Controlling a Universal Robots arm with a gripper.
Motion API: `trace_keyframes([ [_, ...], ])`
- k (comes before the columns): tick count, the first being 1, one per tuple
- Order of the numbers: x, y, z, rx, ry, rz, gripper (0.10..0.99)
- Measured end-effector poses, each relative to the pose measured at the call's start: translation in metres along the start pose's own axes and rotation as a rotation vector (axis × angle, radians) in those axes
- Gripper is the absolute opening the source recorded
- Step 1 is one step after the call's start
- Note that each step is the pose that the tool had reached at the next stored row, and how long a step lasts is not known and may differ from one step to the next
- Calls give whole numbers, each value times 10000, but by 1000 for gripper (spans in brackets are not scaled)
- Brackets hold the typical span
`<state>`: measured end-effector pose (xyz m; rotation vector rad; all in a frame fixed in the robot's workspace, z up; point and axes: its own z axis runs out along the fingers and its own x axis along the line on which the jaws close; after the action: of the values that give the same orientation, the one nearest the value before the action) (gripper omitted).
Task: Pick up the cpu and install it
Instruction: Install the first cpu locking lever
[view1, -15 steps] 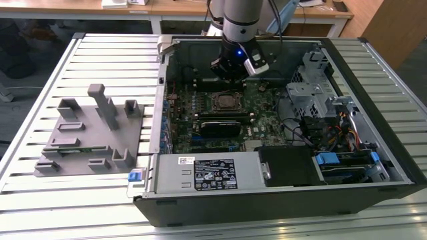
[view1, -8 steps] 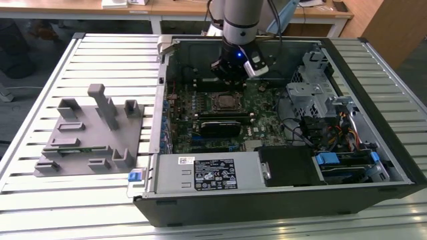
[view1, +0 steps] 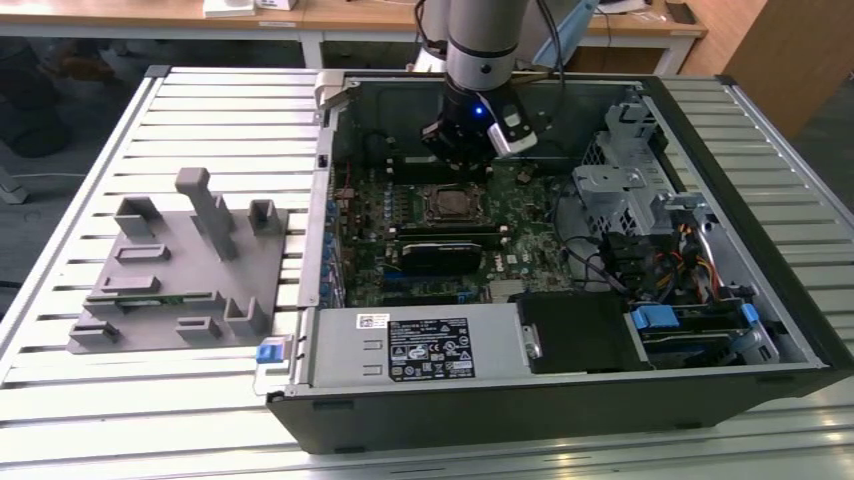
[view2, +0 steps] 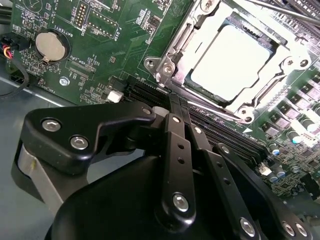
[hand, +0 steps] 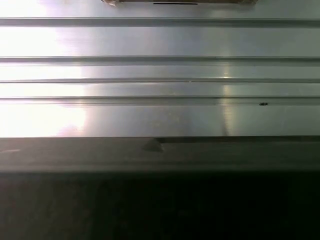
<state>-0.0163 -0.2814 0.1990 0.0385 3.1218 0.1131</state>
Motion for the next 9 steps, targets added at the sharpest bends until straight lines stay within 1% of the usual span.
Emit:
trace_keyframes([
  [9, -1, 2, -26, 7, -1, -1, 106],
])
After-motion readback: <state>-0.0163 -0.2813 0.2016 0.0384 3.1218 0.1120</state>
